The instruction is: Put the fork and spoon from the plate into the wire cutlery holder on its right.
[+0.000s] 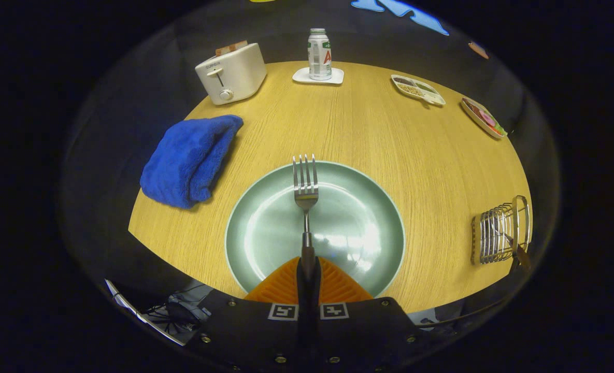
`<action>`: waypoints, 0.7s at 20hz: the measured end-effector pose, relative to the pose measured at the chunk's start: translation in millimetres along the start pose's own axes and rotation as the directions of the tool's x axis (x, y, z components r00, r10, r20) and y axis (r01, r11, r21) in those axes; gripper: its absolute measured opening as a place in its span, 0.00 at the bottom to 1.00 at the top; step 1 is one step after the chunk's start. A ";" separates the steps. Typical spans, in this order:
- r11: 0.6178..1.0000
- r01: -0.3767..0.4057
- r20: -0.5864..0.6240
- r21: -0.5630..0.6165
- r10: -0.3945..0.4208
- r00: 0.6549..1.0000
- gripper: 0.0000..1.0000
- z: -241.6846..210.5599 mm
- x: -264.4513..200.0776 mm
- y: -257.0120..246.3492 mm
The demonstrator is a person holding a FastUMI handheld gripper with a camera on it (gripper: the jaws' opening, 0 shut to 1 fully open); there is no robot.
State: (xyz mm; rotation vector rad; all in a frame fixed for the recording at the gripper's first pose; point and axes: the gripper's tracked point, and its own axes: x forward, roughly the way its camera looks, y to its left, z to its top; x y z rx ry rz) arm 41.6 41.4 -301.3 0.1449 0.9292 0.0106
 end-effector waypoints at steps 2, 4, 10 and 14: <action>1.000 0.017 0.016 0.015 -0.017 1.000 0.01 7.8 -5.8 -8.5; 0.999 0.032 0.033 0.037 -0.033 0.999 0.01 15.5 -13.7 -17.7; 0.986 0.103 0.064 0.134 -0.112 0.992 0.01 33.3 -34.6 -53.9; 0.966 0.142 0.068 0.214 -0.160 0.985 0.01 36.9 -46.5 -81.1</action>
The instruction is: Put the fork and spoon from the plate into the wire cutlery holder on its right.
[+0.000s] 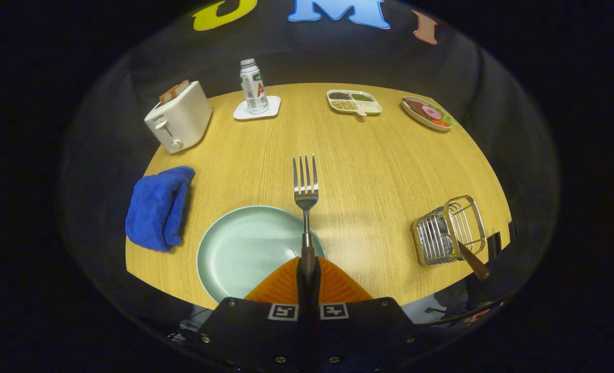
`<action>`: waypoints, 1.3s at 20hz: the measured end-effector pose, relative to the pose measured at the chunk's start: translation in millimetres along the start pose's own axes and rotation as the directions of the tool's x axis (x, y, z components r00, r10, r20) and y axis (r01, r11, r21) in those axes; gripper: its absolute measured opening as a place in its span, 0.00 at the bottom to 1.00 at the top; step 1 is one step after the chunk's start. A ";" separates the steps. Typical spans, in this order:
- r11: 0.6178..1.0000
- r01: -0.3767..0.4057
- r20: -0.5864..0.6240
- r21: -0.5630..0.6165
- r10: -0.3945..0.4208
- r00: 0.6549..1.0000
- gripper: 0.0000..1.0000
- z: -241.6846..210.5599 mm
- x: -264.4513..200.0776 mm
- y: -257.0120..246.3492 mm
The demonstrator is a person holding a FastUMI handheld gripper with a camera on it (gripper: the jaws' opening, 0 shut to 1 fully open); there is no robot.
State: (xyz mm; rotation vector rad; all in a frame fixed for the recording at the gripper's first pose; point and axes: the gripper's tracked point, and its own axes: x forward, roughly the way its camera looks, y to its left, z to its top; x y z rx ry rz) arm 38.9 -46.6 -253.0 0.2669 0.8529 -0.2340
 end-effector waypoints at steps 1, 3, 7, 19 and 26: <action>1.000 0.011 0.001 0.019 -0.011 1.000 0.01 1.5 -1.9 -7.0; 0.998 0.034 0.003 0.053 -0.035 0.999 0.01 3.8 -5.0 -20.4; 0.988 0.101 -0.008 0.115 -0.101 0.995 0.01 4.3 -16.3 -54.1; 0.924 0.242 -0.109 0.296 -0.219 0.970 0.01 -19.4 -39.6 -138.7; 0.897 0.256 -0.192 0.361 -0.197 0.961 0.01 -37.9 -46.7 -159.6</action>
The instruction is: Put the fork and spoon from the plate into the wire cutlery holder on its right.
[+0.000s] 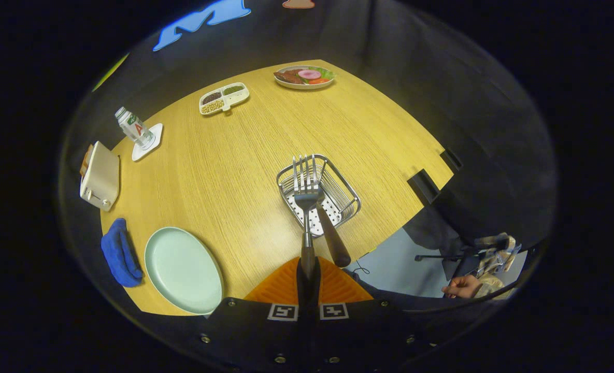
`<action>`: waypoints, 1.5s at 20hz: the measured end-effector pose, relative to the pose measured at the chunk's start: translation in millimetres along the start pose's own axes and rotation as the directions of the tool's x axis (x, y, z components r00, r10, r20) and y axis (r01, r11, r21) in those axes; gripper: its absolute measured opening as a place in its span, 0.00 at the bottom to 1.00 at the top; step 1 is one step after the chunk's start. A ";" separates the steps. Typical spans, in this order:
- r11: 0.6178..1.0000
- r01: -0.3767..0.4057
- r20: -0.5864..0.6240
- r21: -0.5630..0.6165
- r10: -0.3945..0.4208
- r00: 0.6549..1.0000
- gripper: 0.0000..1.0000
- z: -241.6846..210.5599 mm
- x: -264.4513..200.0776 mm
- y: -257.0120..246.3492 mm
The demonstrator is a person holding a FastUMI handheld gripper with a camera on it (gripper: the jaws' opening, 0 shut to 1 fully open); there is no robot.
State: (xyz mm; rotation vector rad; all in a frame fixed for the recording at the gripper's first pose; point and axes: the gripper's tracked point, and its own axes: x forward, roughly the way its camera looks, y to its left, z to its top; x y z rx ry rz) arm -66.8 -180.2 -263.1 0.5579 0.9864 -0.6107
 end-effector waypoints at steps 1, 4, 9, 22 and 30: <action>1.000 0.005 -0.016 0.003 -0.005 1.000 0.01 -1.2 0.1 -3.4; 1.000 0.001 -0.080 -0.001 -0.001 0.997 0.01 -8.4 3.5 -7.4; 0.999 -0.014 -0.129 -0.038 0.009 0.992 0.02 -7.1 5.0 -8.3; 0.993 0.024 0.007 -0.119 -0.024 1.000 0.77 35.7 -13.3 -20.3; 0.976 0.000 0.049 -0.219 0.011 0.999 0.97 43.5 -18.7 -3.2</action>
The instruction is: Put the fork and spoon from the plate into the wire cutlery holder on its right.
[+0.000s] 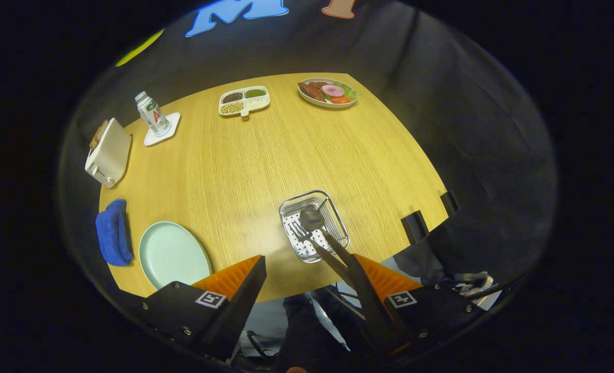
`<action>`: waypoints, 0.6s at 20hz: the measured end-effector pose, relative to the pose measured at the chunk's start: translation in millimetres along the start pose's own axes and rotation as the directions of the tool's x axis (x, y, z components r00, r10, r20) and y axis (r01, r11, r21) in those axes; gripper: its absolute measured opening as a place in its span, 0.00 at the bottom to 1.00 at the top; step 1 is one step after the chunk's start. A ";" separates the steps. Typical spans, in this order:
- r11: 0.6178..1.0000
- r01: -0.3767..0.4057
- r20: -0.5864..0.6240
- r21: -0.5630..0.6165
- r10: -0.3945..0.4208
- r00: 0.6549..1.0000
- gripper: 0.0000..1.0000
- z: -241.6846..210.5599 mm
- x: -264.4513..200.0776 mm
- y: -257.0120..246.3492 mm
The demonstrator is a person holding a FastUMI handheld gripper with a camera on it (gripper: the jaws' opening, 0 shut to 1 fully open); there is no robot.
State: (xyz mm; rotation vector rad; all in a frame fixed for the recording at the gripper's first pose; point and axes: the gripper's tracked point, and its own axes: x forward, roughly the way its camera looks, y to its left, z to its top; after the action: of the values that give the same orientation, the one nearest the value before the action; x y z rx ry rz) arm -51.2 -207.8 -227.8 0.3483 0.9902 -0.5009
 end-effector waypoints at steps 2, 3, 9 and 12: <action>1.000 0.000 0.009 -0.020 0.001 1.000 0.97 0.0 -1.3 2.3; 0.999 0.000 0.019 -0.032 0.001 1.000 0.97 0.7 -3.0 3.6; 0.995 0.013 0.248 -0.103 0.013 0.969 0.97 43.6 -31.7 8.9; 0.993 0.023 0.436 -0.113 0.029 0.900 0.97 81.5 -65.5 12.3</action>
State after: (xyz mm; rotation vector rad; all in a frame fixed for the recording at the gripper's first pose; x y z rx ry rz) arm -16.6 -222.2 -129.4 0.1216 0.5762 -0.4894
